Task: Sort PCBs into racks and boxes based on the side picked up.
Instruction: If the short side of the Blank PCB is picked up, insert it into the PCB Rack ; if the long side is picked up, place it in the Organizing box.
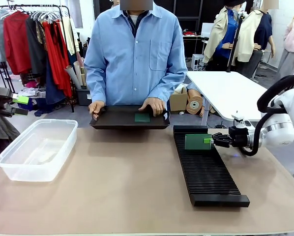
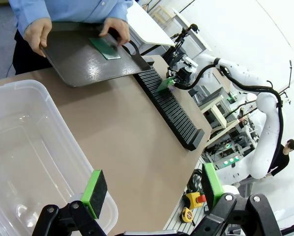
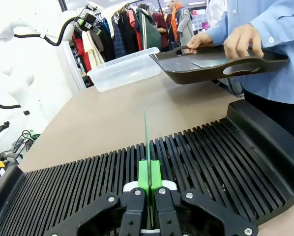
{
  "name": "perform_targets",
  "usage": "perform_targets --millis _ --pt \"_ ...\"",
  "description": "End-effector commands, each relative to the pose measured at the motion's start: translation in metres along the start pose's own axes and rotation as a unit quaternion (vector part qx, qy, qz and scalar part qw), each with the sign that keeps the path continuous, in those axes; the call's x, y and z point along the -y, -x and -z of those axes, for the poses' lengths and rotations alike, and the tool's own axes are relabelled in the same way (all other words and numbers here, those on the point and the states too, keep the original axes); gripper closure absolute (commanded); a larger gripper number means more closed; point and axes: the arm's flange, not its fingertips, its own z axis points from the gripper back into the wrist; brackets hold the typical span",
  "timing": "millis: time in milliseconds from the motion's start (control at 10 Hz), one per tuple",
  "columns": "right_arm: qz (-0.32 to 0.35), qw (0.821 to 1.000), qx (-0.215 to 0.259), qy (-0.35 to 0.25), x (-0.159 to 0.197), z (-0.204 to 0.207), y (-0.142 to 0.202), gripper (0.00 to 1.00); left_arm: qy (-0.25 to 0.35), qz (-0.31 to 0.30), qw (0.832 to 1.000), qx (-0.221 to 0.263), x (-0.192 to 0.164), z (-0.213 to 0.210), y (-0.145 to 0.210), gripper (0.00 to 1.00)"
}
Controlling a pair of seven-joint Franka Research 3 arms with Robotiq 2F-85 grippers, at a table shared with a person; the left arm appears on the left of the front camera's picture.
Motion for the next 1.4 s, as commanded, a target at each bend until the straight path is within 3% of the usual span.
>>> perform_targets --millis 0,500,700,1100,1300 --pt "-0.008 1.000 -0.025 -0.002 0.004 0.000 0.019 1.00 0.003 0.001 1.000 0.002 0.001 -0.001 0.000 0.00" --pt "0.001 1.000 -0.007 0.003 0.000 -0.005 0.014 1.00 0.003 0.001 1.000 0.002 0.001 -0.001 0.000 0.00" --pt "0.012 1.000 0.005 0.000 -0.001 -0.006 0.010 0.75 0.003 0.001 1.000 0.002 0.001 -0.001 0.000 0.00" --pt "0.006 1.000 0.027 0.000 -0.003 -0.010 -0.001 0.02 0.003 0.001 1.000 0.002 0.001 -0.001 0.000 0.00" --pt "0.010 0.999 0.033 0.000 -0.002 -0.011 -0.004 0.00 0.003 0.001 1.000 0.002 0.001 -0.001 0.000 0.00"
